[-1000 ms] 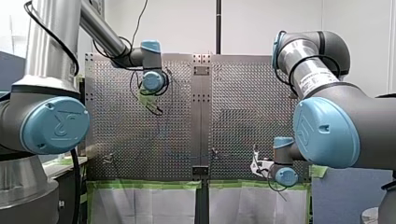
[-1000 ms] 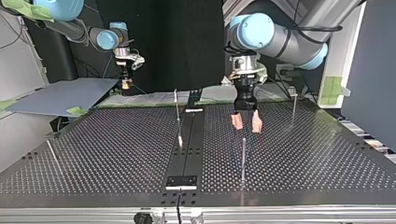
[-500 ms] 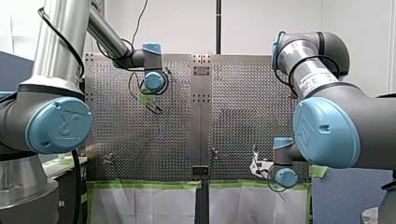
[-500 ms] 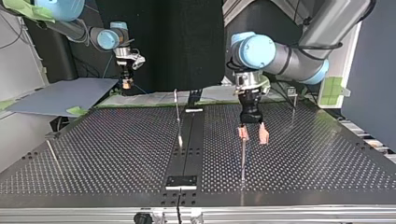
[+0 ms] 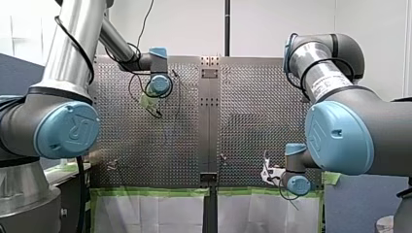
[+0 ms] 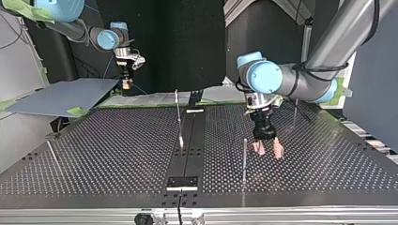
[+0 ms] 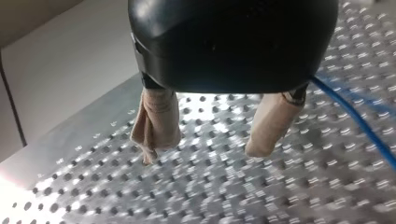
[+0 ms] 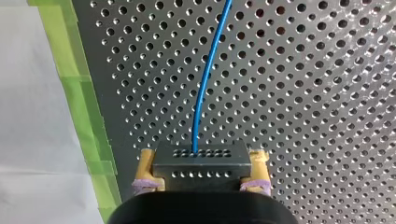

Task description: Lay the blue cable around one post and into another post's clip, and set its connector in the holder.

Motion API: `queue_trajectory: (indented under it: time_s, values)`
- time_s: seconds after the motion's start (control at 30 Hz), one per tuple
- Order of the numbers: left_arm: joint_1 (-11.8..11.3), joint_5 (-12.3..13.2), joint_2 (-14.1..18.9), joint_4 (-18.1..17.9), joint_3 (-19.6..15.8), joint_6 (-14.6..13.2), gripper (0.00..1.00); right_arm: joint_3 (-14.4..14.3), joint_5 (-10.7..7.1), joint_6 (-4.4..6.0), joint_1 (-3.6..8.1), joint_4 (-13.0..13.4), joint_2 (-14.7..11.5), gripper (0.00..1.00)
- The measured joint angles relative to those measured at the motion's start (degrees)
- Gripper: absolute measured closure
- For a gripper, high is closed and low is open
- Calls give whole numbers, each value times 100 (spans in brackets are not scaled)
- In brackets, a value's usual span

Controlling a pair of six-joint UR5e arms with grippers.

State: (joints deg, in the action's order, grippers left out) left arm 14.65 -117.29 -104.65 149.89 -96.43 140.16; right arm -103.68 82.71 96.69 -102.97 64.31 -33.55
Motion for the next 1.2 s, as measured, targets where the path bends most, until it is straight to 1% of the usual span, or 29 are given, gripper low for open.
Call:
queue_trajectory:
  time_s: [0.07,0.2,0.27,0.33,0.43,0.5,0.67,0.77,0.83,0.93,1.03,1.2]
  values:
    - [-115,48,-3,35,86,-63,2,0,0,11,5,5,5,100]
    - [-323,123,-3,73,143,-143,2,0,0,28,13,9,8,100]
    - [-410,163,-3,92,149,-170,2,0,1,36,18,2,8,100]
    - [-451,183,-5,104,152,-186,2,-1,10,41,24,-6,8,100]
    - [-478,197,-5,104,153,-254,2,-1,58,43,40,-26,5,100]
    - [-483,210,-5,100,153,-290,2,0,124,45,54,-50,5,100]
    - [-477,300,-6,98,154,-361,2,-3,368,47,122,-138,2,100]
    - [-453,335,-6,97,154,-403,2,-6,464,51,176,-215,-12,100]
    - [-437,348,-6,99,154,-426,2,-7,482,55,210,-266,-49,100]
    - [-414,365,-6,99,154,-447,2,-20,481,68,263,-398,-175,100]
    - [-401,377,-6,98,154,-453,2,-68,449,131,294,-563,-339,100]
    - [-392,381,-6,97,153,-456,2,-144,404,345,309,-832,-608,100]
